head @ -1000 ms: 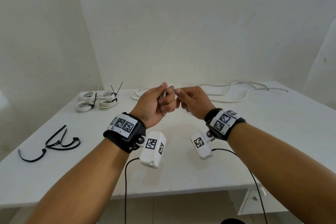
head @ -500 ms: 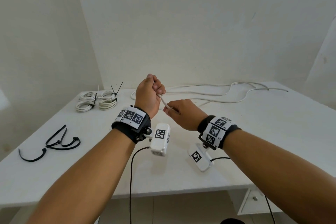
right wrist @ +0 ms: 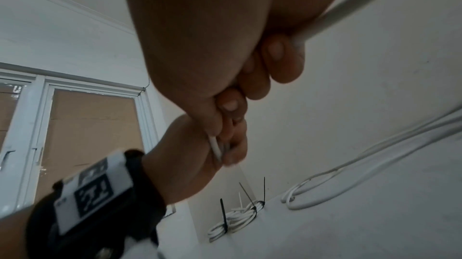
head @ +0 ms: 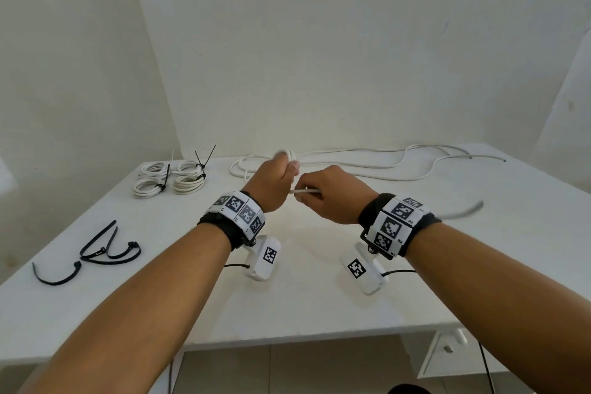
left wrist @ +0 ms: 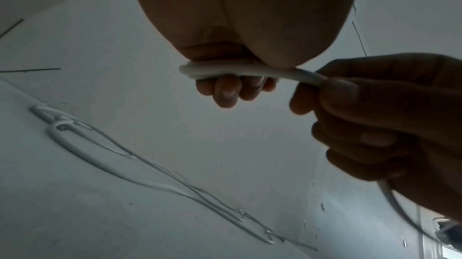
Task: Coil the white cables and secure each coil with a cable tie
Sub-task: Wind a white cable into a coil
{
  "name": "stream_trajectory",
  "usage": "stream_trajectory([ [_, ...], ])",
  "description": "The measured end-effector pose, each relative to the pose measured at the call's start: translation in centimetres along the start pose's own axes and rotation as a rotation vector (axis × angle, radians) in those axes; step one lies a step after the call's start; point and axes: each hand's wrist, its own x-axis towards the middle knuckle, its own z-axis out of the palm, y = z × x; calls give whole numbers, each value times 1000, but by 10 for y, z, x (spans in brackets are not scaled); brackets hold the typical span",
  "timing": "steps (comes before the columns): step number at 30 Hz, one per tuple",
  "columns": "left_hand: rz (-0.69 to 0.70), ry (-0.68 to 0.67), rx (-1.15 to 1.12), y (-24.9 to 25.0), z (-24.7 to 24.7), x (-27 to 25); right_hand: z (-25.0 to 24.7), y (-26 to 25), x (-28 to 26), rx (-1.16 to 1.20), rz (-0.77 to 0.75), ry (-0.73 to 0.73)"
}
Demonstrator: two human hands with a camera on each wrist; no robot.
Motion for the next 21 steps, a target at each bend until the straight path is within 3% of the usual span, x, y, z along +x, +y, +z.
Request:
stream_trajectory([
  [4,-65,-147,-29,0,2,-8,-16,11,3,-5,-6,17],
  [9,-172,-269,-522,14,2,-21,-32,26,9,173,-35,66],
  [13,-92,-321,-660,24,1,-26,-36,33,12,322,-42,173],
  [21,-75,-191,-1099,49,-7,-27,-20,29,14,487,2,256],
])
